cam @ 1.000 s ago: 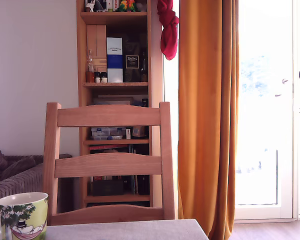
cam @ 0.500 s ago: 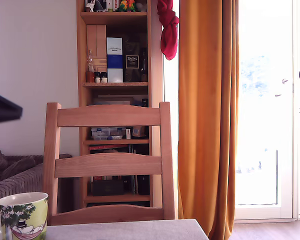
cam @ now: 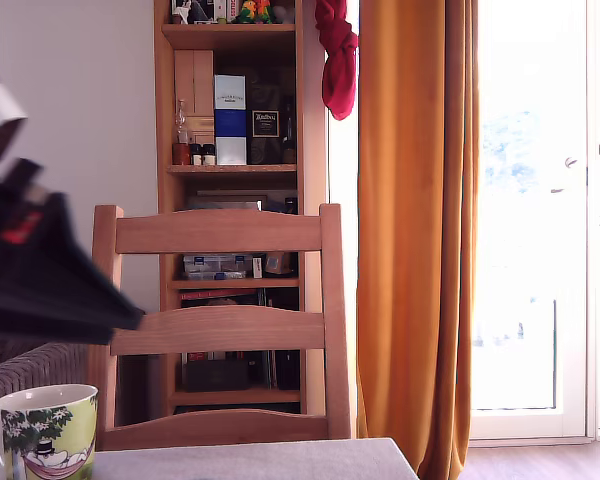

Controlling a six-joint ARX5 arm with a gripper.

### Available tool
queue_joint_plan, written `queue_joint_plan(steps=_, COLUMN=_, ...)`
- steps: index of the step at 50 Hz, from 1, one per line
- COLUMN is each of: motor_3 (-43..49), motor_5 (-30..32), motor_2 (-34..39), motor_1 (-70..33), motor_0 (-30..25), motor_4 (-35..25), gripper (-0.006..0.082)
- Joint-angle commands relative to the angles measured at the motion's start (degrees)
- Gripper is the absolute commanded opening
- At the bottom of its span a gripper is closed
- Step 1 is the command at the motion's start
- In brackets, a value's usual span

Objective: Pick the blue coffee capsule and place it inside the green coffee cup

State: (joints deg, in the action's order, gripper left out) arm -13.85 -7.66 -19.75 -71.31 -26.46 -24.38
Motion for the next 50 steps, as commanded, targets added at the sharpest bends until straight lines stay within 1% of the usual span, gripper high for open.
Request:
queue_joint_plan(steps=1, motor_3=1.90, motor_5=1.33, motor_2=-2.99, motor_1=-4.92, motor_0=-1.33, motor_4=0.72, gripper=0.0620)
queue_joint_plan(steps=8, motor_3=7.91, motor_5=2.10, motor_2=-11.69, motor_1=-14.34, motor_0=-2.93, motor_4=1.97, gripper=0.0674)
queue_joint_plan(steps=15, motor_3=14.32, motor_5=2.23, motor_2=-18.58, motor_1=-20.63, motor_0=-3.96, motor_4=5.38, gripper=0.0673)
queue_joint_plan(steps=23, motor_3=20.46, motor_5=3.69, motor_2=-24.63, motor_1=-26.38, motor_0=-4.83, motor_4=7.61, gripper=0.0683)
queue_joint_plan(steps=26, motor_3=22.12, motor_5=5.27, motor_2=-26.16, motor_1=-28.11, motor_0=-4.92, motor_4=7.30, gripper=0.0685)
queue_joint_plan(steps=30, motor_3=23.28, motor_5=5.81, motor_2=-27.80, motor_1=-30.18, motor_0=-5.60, motor_4=7.28, gripper=0.0685)
queue_joint_plan(steps=39, motor_3=26.67, motor_5=5.77, motor_2=-30.95, motor_1=-34.01, motor_0=-7.23, motor_4=7.98, gripper=0.0685)
queue_joint_plan(steps=50, motor_3=27.54, motor_5=5.77, motor_2=-33.46, motor_1=-38.21, motor_0=-9.92, motor_4=9.92, gripper=0.0685)
